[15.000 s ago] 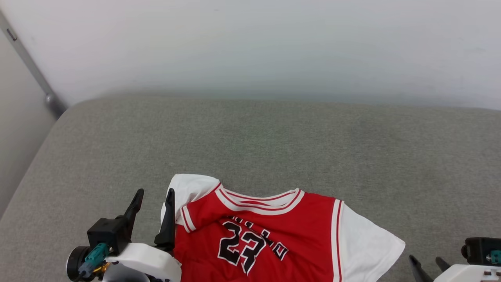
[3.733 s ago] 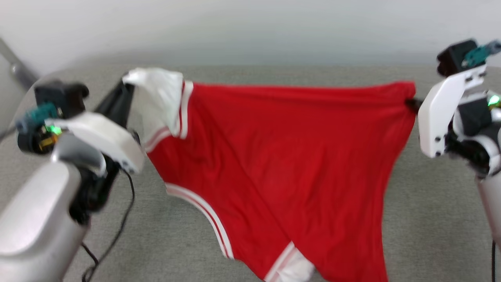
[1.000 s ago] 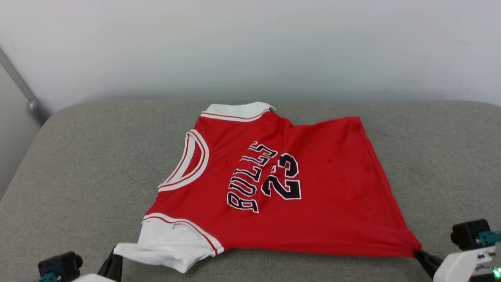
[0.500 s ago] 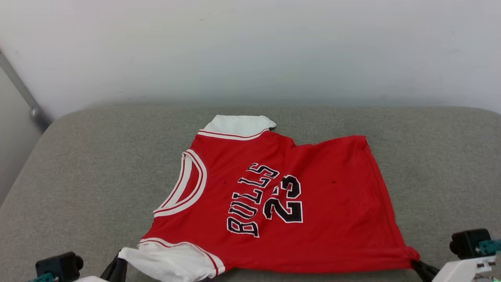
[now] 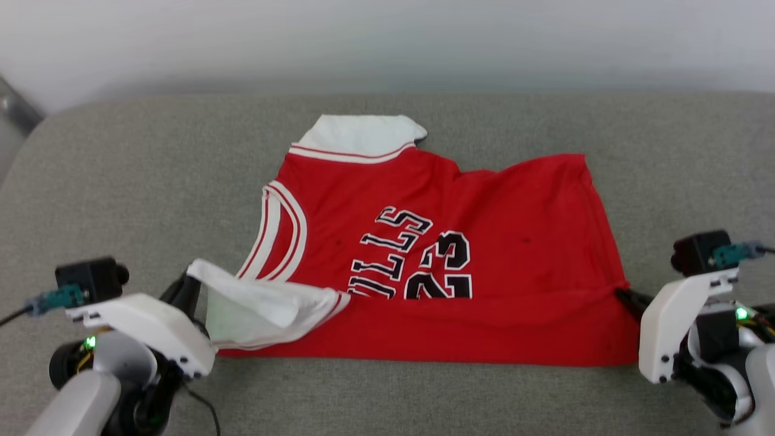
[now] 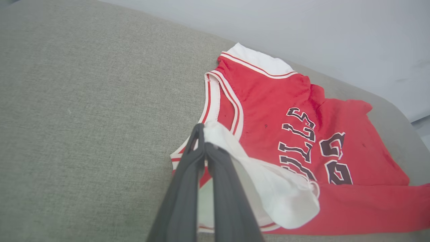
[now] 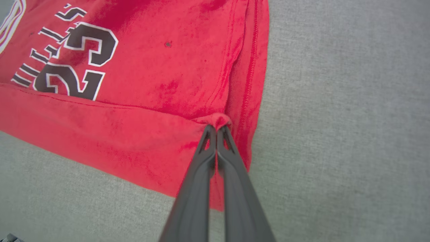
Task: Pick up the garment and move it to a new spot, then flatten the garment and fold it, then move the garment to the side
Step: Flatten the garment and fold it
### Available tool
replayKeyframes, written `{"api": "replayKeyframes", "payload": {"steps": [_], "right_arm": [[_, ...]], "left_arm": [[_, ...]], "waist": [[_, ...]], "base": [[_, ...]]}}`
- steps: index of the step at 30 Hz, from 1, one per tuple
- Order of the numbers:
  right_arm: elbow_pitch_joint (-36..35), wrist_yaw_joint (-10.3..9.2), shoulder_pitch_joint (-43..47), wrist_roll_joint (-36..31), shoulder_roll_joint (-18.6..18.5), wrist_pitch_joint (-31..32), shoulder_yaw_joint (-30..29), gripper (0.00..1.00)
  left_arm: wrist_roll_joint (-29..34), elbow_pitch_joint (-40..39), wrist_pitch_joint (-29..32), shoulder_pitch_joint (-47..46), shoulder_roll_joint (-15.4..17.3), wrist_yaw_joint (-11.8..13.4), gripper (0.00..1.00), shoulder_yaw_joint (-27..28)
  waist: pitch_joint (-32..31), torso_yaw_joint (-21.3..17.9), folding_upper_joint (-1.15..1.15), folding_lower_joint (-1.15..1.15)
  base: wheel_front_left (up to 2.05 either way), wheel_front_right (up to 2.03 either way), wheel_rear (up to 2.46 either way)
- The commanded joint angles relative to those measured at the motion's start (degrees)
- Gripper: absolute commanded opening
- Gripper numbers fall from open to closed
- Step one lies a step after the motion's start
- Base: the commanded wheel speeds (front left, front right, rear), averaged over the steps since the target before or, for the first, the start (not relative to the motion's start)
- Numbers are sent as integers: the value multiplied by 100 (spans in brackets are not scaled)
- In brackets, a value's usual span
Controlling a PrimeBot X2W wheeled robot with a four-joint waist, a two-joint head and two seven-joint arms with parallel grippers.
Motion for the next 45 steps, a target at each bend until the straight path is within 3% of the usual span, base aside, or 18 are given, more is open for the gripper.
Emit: {"api": "replayKeyframes", "payload": {"steps": [1,12,13,14,15,16,24,32,38,45], "right_arm": [[178,-4,-295,29,-56,-74,17,0],[1212,-4,-1367,124,9,-866,201,0],[1301,-4,-1389,148,40,-905,240,4],[1398,-3,-1393,173,61,-954,277,37],[1398,-3,-1393,173,61,-954,277,37],[1657,-8,-1395,206,27,-1438,476,100],[1337,-4,-885,215,-57,-2776,616,100],[552,-4,-42,-104,73,-3929,142,100],[-145,-4,575,-554,382,-4049,-301,100],[-1007,-4,1086,-905,761,-3826,-422,100]], "left_arm": [[20,188,-32,-316,-63,-110,0,18],[-107,1622,-298,-1536,-527,-726,0,65],[-145,1752,-253,-1590,-577,-774,0,41],[-160,1885,-218,-1647,-616,-827,0,10],[-160,1885,-218,-1647,-616,-827,0,10],[-253,2462,-106,-1849,-778,-1074,100,-105],[-215,2930,-236,-1831,-748,-1262,100,-133],[-142,2559,-17,-1519,-284,-1143,100,-141],[-232,1889,828,-1257,199,-1061,100,-322],[-459,1402,2221,-981,706,-670,100,-624]], "waist": [[368,34,0,-1],[1128,-35,0,-1],[1146,-42,0,-1],[1156,-46,0,-1],[1156,-46,0,-1],[1090,-60,0,-1],[507,-142,0,-1],[-183,-315,0,-1],[-470,-420,0,-1],[-261,-585,0,-1]], "base": [[0,0,0],[0,0,0],[0,0,0],[0,0,0],[0,0,0],[0,0,0],[0,0,0],[0,0,0],[0,0,0],[0,0,0]]}}
